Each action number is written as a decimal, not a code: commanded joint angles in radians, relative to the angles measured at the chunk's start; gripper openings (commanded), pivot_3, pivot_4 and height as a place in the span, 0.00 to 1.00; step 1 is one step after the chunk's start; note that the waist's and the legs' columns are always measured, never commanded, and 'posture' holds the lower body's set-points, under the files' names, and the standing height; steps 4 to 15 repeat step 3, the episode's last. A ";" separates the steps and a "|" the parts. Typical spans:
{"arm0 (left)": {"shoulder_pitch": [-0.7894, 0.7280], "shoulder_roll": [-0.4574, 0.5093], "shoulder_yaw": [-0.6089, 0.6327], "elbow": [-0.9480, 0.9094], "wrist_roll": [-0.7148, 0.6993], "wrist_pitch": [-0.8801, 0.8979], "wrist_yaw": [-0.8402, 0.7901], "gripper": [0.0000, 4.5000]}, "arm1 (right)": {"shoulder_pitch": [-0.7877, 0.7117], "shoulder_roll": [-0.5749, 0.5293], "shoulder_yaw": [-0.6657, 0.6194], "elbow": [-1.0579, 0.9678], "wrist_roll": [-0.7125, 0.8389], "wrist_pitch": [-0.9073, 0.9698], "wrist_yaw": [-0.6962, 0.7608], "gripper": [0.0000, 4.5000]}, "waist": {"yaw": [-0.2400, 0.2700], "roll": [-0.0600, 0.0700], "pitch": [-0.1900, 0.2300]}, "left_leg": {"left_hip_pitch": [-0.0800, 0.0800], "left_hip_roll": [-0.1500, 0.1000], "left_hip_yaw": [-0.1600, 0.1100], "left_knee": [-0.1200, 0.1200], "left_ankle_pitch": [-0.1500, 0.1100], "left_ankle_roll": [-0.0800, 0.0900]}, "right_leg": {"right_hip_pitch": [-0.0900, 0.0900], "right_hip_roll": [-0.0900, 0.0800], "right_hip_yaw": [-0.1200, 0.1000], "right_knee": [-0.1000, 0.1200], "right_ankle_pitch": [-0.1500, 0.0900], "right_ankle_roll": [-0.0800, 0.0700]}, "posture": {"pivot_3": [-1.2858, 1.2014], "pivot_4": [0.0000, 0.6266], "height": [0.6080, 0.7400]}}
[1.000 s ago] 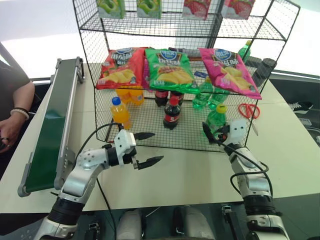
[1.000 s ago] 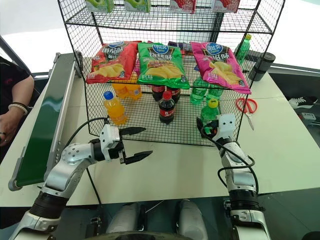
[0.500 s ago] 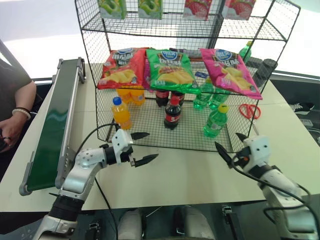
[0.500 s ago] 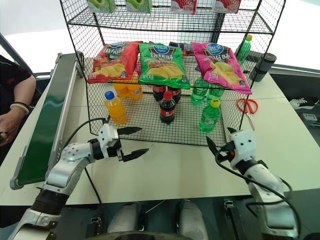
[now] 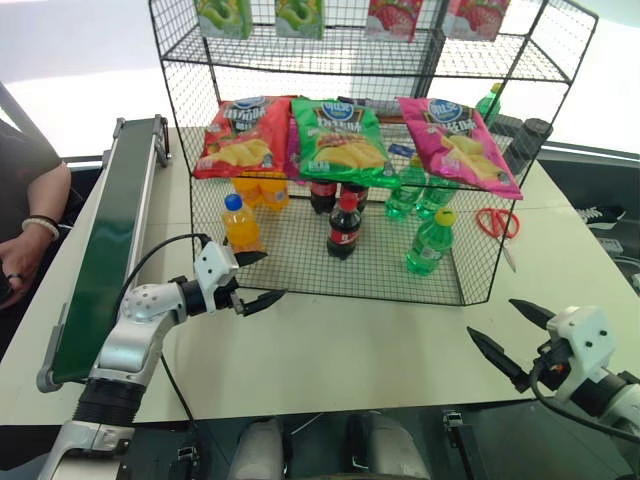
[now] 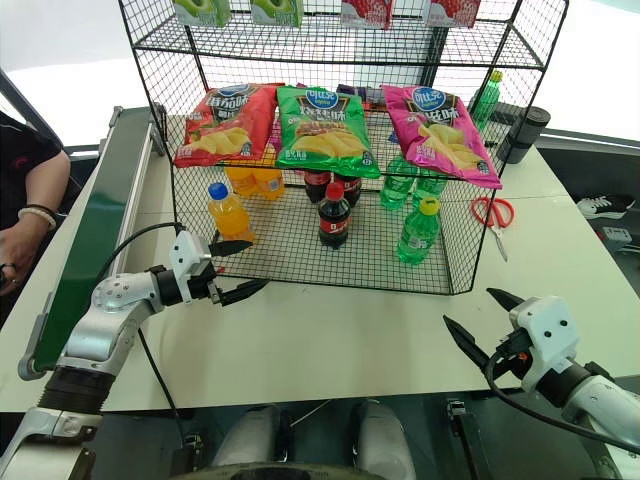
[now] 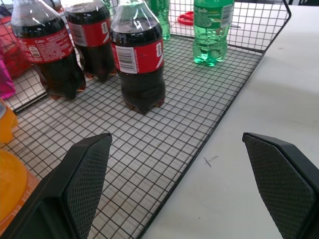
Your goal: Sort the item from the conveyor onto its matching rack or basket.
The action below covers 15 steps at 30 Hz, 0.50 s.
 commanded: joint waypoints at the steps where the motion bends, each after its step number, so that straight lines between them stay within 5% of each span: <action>1: 0.011 0.014 0.020 -0.052 -0.004 0.008 0.005 1.00 | -0.015 -0.009 -0.007 -0.056 0.018 0.014 -0.009 0.99 | 0.001 0.000 0.000 | 0.000 0.000 0.000 0.000 0.000 0.000 | 0.000 0.000 0.000 0.000 0.000 0.000 | 0.52 0.24 1.00; 15: 0.020 0.017 0.023 -0.068 -0.008 0.014 0.007 1.00 | -0.021 -0.009 -0.001 -0.057 0.017 0.019 -0.008 0.99 | 0.000 0.000 0.000 | 0.000 0.000 0.000 0.000 0.000 0.000 | 0.000 0.000 0.000 0.000 0.000 0.000 | 0.52 0.24 1.00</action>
